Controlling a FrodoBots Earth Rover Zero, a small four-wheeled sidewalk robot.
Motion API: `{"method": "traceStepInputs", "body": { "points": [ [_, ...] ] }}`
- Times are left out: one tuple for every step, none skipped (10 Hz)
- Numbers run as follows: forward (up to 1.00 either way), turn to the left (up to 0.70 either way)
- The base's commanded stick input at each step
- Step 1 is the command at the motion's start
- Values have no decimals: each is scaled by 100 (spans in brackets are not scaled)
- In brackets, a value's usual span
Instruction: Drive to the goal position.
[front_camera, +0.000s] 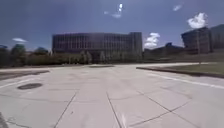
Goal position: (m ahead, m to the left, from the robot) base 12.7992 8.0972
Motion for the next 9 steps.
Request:
{"method": "traceStepInputs", "body": {
  "points": [
    [50, 0],
    [50, 0],
    [50, 0],
    [50, 0],
    [50, 0],
    [50, 0],
    [50, 0],
    [50, 0],
    [50, 0]
  ]
}}
